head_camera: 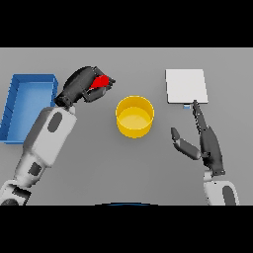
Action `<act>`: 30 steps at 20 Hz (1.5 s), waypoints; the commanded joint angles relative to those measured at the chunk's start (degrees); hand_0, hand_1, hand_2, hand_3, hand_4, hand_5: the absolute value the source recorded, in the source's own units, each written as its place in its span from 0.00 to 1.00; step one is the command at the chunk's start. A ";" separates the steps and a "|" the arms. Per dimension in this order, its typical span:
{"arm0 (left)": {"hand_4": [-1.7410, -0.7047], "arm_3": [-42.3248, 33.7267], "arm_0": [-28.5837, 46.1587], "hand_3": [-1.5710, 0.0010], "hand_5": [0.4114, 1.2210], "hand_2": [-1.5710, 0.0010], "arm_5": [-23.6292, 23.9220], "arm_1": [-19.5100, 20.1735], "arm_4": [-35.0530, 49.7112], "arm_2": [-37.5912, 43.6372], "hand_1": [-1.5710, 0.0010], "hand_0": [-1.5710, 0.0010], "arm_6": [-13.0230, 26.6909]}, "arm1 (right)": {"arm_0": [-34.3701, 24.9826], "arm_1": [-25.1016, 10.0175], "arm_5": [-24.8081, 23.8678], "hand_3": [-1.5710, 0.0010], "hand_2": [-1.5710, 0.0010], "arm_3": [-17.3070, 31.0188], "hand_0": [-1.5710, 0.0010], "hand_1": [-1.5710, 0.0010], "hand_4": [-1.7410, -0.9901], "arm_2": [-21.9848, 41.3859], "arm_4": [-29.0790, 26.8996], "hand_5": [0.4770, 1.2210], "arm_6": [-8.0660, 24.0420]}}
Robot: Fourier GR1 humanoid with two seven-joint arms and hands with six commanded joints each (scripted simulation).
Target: Pick up the red beaker and tilt it to pour out 1 green nut into yellow bowl. Pick up the yellow bowl and place it on the metallic measuring scale.
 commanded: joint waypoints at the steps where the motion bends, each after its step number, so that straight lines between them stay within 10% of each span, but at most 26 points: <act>1: 0.00 -0.39 -0.63 0.00 0.90 0.00 -0.57 0.49 -1.80 -1.50 0.00 0.00 0.65 | 0.50 0.40 0.06 1.00 1.00 -0.12 1.00 1.00 0.75 0.42 0.09 0.26 -0.42; 7: 0.00 3.74 -7.50 0.00 0.97 0.00 -5.25 1.93 -15.68 -12.34 0.00 0.00 4.38 | 0.79 0.74 0.58 1.00 1.00 -0.59 1.00 1.00 0.74 0.29 -0.94 0.27 -0.29; 15: 0.02 9.53 -17.43 0.18 0.99 0.00 -14.16 3.87 -27.38 -23.25 0.00 0.00 -1.19 | 1.69 2.39 1.17 1.00 1.00 -0.14 1.00 1.00 0.71 -0.18 -3.61 0.22 0.24; 30: 0.00 15.22 -28.49 0.01 1.00 0.00 -14.48 4.11 -43.99 -41.09 0.00 0.00 -13.17 | 0.71 2.61 -0.92 1.00 1.00 0.01 1.00 1.00 0.81 -0.65 -2.11 0.12 -0.99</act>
